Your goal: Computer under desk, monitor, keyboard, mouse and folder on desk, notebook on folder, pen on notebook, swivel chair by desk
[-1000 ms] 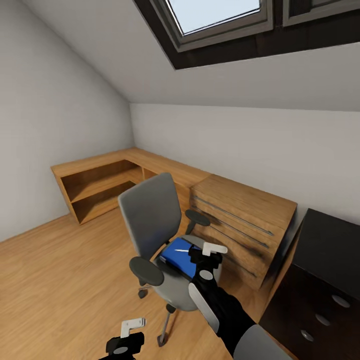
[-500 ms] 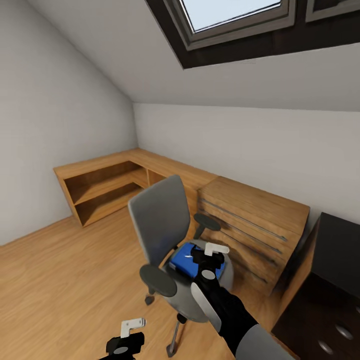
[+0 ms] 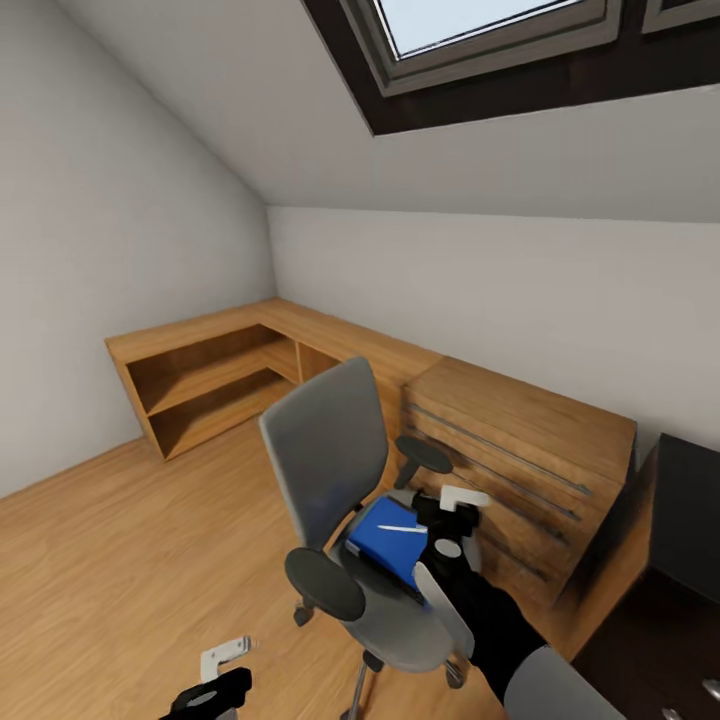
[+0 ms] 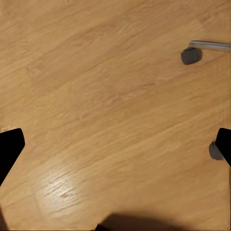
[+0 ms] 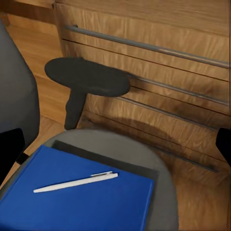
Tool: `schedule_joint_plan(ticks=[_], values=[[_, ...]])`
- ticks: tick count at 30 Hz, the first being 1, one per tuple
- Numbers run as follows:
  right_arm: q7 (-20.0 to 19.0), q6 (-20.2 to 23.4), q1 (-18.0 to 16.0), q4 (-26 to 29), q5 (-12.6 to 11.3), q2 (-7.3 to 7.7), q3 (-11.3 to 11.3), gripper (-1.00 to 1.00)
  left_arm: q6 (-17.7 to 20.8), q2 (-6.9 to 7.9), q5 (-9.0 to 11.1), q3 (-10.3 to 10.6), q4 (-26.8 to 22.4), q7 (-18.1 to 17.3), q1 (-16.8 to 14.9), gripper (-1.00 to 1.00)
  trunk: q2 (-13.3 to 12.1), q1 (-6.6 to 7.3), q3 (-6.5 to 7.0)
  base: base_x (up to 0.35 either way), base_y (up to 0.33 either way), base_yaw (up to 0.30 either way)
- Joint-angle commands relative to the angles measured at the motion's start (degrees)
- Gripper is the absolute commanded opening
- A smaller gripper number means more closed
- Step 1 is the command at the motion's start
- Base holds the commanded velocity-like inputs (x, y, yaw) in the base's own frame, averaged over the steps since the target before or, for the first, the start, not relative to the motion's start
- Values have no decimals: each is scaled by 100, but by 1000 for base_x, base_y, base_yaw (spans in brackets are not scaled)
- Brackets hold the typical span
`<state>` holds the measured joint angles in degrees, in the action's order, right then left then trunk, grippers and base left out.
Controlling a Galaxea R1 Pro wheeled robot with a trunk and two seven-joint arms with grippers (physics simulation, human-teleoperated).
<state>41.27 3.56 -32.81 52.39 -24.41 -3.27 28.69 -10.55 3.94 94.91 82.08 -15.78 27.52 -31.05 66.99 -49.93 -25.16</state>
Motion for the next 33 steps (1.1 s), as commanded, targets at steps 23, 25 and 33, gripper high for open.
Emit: schedule_joint_plan(ticks=[23,25,33], values=[[-939,2154,-229,-686,-1029,-34,-1636,100,-41,330,618,-789,497,-229,-6,100,4,-1,-7,130,18,0],[-896,2418,-257,-684,-1132,-34,-1653,100,-42,328,617,-789,498,-241,-6,100,4,-1,-7,2,0,0],[-853,3146,-321,-605,-1197,-24,-1645,100,-55,311,602,-766,497,-259,-6,100,4,-1,-7,0,-9,0]])
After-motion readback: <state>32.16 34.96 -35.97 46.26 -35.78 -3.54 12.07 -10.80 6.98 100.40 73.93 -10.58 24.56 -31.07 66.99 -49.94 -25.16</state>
